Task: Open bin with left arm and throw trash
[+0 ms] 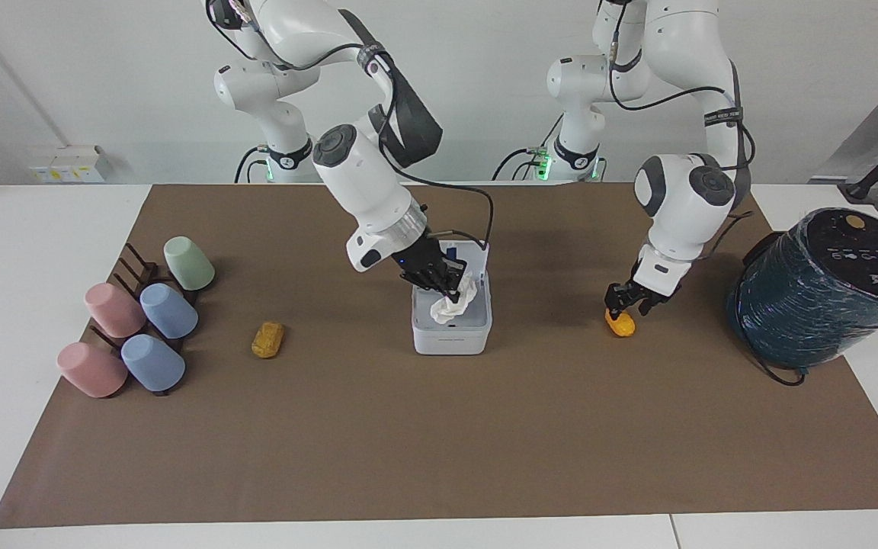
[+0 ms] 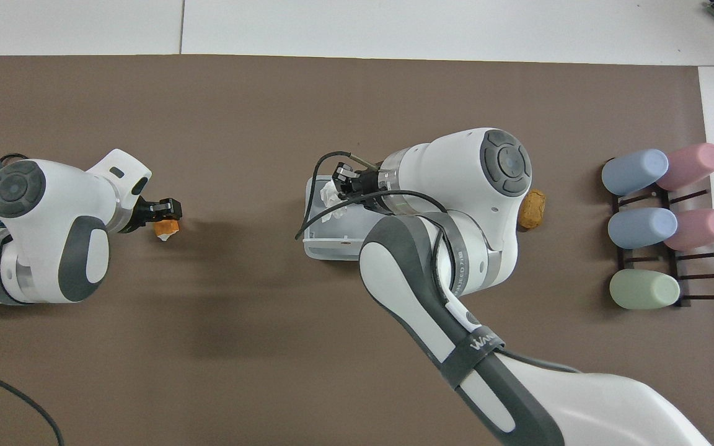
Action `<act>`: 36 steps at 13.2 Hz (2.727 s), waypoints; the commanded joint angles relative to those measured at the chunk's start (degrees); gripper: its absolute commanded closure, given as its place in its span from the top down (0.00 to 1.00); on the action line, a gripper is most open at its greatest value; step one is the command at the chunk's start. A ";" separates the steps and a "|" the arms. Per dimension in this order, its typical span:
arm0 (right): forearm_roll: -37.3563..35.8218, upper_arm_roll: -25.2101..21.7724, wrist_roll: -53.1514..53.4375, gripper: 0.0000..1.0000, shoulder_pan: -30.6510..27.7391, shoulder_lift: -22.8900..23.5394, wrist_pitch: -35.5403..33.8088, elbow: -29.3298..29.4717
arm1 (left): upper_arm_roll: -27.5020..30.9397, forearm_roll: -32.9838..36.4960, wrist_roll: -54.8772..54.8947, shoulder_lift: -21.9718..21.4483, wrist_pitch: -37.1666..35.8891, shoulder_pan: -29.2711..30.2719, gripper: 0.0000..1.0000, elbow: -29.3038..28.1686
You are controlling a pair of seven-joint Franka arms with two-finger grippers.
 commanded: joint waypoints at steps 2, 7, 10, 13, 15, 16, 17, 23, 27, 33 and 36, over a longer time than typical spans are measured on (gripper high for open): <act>1.40 -0.02 1.21 0.90 0.22 -0.67 -0.48 -1.19 | -0.38 1.15 -2.68 1.37 3.11 0.17 0.59 -0.98; 0.25 -0.28 0.78 1.00 -0.31 -1.98 -0.91 -0.66 | -0.29 1.15 -2.68 1.55 3.03 0.00 0.13 -0.10; -9.44 -1.25 0.07 1.00 -2.67 -4.10 -1.27 -0.05 | -0.29 1.15 -2.77 2.51 -0.12 -0.27 0.00 3.57; -24.41 -1.16 -6.31 1.00 -7.94 -4.28 -1.35 0.39 | -0.47 1.23 -7.75 4.53 -11.61 -1.92 0.00 15.15; -27.42 -1.25 -14.57 1.00 -11.98 -4.71 -2.84 -0.74 | -0.47 1.15 -14.60 5.50 -18.65 -6.13 0.00 21.75; -28.74 -1.34 -17.57 1.00 -13.83 -4.89 -3.72 -1.62 | -0.47 1.06 -18.29 5.85 -21.29 -8.50 0.00 24.57; -31.45 -1.34 -20.73 1.00 -15.93 -4.98 -4.16 -2.94 | -0.47 0.71 -21.98 6.55 -22.71 -10.96 0.00 26.95; -34.11 -1.16 -27.79 1.00 -21.75 -6.21 0.12 -16.55 | -0.56 -0.26 -43.78 9.02 -19.75 -22.66 0.00 32.15; -33.94 -1.08 -28.23 1.00 -23.87 -6.57 6.80 -22.19 | -0.65 -1.31 -48.47 8.93 -14.47 -26.80 0.03 31.54; -32.88 -0.90 -27.88 0.00 -23.78 -6.12 6.73 -23.43 | -0.65 -1.05 -49.09 8.93 -14.81 -27.43 0.86 31.63; -32.18 -0.73 -27.88 0.00 -23.60 -6.03 5.33 -22.56 | -0.56 -0.70 -48.83 8.93 -19.79 -26.90 0.85 32.59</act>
